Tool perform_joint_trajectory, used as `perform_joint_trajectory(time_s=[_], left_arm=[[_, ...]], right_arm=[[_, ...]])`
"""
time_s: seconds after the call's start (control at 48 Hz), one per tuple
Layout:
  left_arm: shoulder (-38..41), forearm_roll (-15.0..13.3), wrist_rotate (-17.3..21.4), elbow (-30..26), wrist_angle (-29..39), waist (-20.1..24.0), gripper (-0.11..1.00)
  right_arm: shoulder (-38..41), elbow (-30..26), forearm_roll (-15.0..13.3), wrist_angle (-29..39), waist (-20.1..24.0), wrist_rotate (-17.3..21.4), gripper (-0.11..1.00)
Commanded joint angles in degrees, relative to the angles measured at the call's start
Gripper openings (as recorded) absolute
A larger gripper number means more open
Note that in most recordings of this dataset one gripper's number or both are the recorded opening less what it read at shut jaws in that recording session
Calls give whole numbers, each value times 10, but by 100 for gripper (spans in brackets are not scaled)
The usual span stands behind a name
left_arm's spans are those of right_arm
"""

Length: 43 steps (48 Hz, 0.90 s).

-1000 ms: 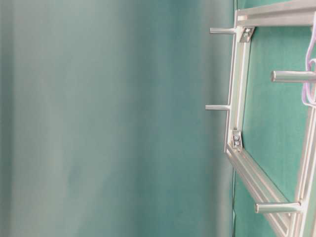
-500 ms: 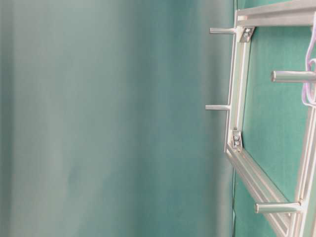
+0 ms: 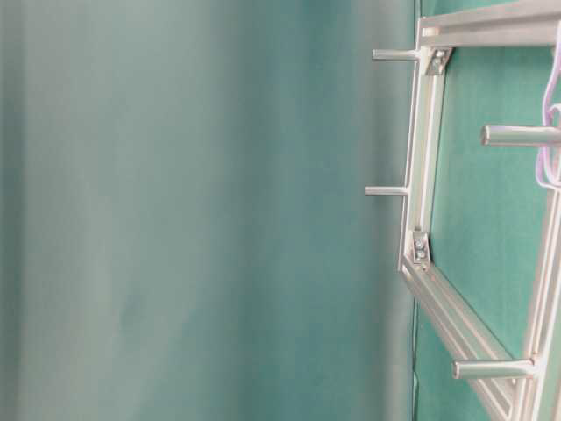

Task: Find the location of the shaft and insert the gear.
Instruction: 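Move the right gripper toward the blue gear, opening its fingers, then lower the right gripper over the blue gear hub and close on it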

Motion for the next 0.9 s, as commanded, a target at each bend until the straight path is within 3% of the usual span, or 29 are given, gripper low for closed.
perform_joint_trajectory(time_s=[0.0, 0.375, 0.687, 0.875], left_arm=[[6, 0, -2, -15, -3, 1, 3], [6, 0, 2, -13, 0, 1, 4], [6, 0, 2, -13, 2, 1, 3], [6, 0, 2, -14, 4, 2, 3]], right_arm=[[2, -25, 1, 39, -1, 11, 91], [3, -55, -3, 241, -2, 98, 91], [11, -55, -34, 344, -2, 163, 91], [34, -50, -41, 356, -2, 185, 91]])
